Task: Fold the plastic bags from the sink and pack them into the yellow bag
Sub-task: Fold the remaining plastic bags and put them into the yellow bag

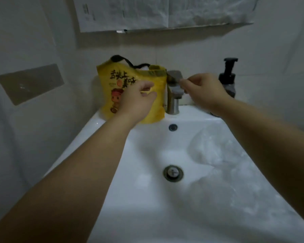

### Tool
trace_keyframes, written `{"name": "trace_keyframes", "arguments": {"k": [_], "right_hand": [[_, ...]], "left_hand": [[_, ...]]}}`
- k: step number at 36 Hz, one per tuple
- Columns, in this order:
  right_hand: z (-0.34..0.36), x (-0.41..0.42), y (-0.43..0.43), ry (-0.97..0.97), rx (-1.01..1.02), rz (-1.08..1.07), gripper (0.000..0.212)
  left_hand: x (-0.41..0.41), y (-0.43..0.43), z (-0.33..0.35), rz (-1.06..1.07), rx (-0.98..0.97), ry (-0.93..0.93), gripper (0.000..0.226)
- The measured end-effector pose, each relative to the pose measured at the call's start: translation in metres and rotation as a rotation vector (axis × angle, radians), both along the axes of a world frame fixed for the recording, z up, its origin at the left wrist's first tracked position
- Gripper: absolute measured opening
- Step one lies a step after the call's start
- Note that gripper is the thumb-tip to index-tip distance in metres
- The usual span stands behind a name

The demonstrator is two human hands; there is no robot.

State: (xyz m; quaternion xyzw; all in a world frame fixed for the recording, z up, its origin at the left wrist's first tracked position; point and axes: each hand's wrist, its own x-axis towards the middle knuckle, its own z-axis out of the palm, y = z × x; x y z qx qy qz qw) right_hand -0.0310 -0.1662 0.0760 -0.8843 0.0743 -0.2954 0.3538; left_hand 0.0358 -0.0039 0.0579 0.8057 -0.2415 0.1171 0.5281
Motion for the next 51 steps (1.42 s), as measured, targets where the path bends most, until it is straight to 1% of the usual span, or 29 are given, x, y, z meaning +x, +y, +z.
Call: {"name": "trace_keyframes", "arguments": {"k": [4, 8, 9, 11, 14, 16, 19, 22, 23, 24, 25, 27, 28, 29, 30, 31, 33, 35, 36, 37, 40, 41, 43, 44, 46, 48, 49, 50, 51], "right_hand": [[-0.035, -0.027, -0.011, 0.073, 0.075, -0.034, 0.043], [-0.071, -0.043, -0.019, 0.308, 0.096, -0.035, 0.03], [-0.079, -0.045, -0.021, 0.378, 0.075, -0.043, 0.03], [-0.099, -0.049, -0.028, 0.499, 0.044, -0.083, 0.046], [-0.126, -0.054, -0.045, 0.701, 0.061, -0.164, 0.083], [-0.139, -0.054, -0.055, 0.814, 0.078, -0.222, 0.103], [-0.149, -0.046, -0.067, 0.758, 0.143, -0.317, 0.122], [-0.159, -0.036, -0.079, 0.773, 0.16, -0.43, 0.13], [-0.164, -0.032, -0.084, 0.791, 0.126, -0.444, 0.127], [-0.168, -0.031, -0.085, 0.834, 0.056, -0.439, 0.116], [-0.172, -0.03, -0.087, 0.899, -0.046, -0.421, 0.096], [-0.175, -0.025, -0.087, 0.991, -0.205, -0.372, 0.039], [-0.172, -0.024, -0.084, 0.985, -0.21, -0.333, 0.016], [-0.169, -0.024, -0.081, 0.943, -0.185, -0.302, 0.014], [-0.165, -0.023, -0.077, 0.896, -0.125, -0.271, 0.019], [-0.159, -0.023, -0.074, 0.813, 0.004, -0.23, 0.019], [-0.145, -0.025, -0.063, 0.618, 0.362, -0.112, 0.014], [-0.129, -0.029, -0.052, 0.51, 0.661, 0.033, 0.02], [-0.123, -0.03, -0.048, 0.476, 0.754, 0.101, 0.023], [-0.118, -0.03, -0.044, 0.443, 0.817, 0.157, 0.022], [-0.106, -0.034, -0.03, 0.379, 0.932, 0.26, 0.024], [-0.104, -0.036, -0.024, 0.365, 0.947, 0.265, 0.025], [-0.1, -0.039, -0.015, 0.31, 0.986, 0.218, 0.025], [-0.098, -0.04, -0.01, 0.276, 1.015, 0.177, 0.023], [-0.095, -0.043, -0.007, 0.215, 1.09, 0.101, 0.016], [-0.088, -0.046, -0.001, 0.173, 1.115, 0.047, 0.014], [-0.088, -0.044, -0.001, 0.152, 1.087, -0.002, 0.018], [-0.086, -0.043, 0.0, 0.12, 1.018, -0.069, 0.027], [-0.086, -0.041, 0.002, 0.067, 0.906, -0.148, 0.037]], "left_hand": [[-0.027, -0.008, -0.039, -0.045, 0.078, 0.118, 0.031], [-0.05, -0.02, -0.07, -0.107, 0.156, 0.247, 0.029], [-0.054, -0.024, -0.076, -0.126, 0.191, 0.267, 0.03], [-0.059, -0.031, -0.086, -0.148, 0.257, 0.294, 0.034], [-0.059, -0.042, -0.098, -0.161, 0.365, 0.313, 0.036], [-0.054, -0.045, -0.104, -0.165, 0.465, 0.308, 0.038], [-0.043, -0.045, -0.108, -0.142, 0.577, 0.302, 0.04], [-0.031, -0.047, -0.111, -0.125, 0.581, 0.304, 0.04], [-0.029, -0.048, -0.113, -0.126, 0.573, 0.305, 0.04], [-0.028, -0.048, -0.115, -0.133, 0.567, 0.309, 0.04], [-0.027, -0.049, -0.118, -0.147, 0.564, 0.322, 0.039], [-0.027, -0.049, -0.123, -0.183, 0.57, 0.355, 0.039], [-0.027, -0.048, -0.124, -0.193, 0.555, 0.368, 0.038], [-0.026, -0.047, -0.125, -0.197, 0.519, 0.383, 0.038], [-0.025, -0.046, -0.125, -0.194, 0.472, 0.402, 0.039], [-0.024, -0.046, -0.124, -0.19, 0.419, 0.424, 0.042], [-0.023, -0.045, -0.12, -0.194, 0.31, 0.466, 0.056], [-0.023, -0.044, -0.115, -0.236, 0.174, 0.522, 0.072], [-0.024, -0.042, -0.11, -0.274, 0.097, 0.538, 0.073], [-0.025, -0.041, -0.107, -0.327, 0.041, 0.546, 0.069], [-0.027, -0.035, -0.099, -0.425, -0.042, 0.577, 0.053], [-0.028, -0.032, -0.1, -0.426, -0.077, 0.582, 0.042], [-0.029, -0.028, -0.097, -0.398, -0.177, 0.597, 0.014], [-0.031, -0.026, -0.095, -0.382, -0.228, 0.613, 0.008], [-0.034, -0.022, -0.089, -0.366, -0.318, 0.63, 0.004], [-0.039, -0.014, -0.082, -0.351, -0.381, 0.628, 0.012], [-0.04, -0.014, -0.083, -0.334, -0.38, 0.625, 0.014], [-0.041, -0.012, -0.083, -0.309, -0.366, 0.618, 0.016], [-0.042, -0.012, -0.084, -0.283, -0.341, 0.605, 0.015]]}}
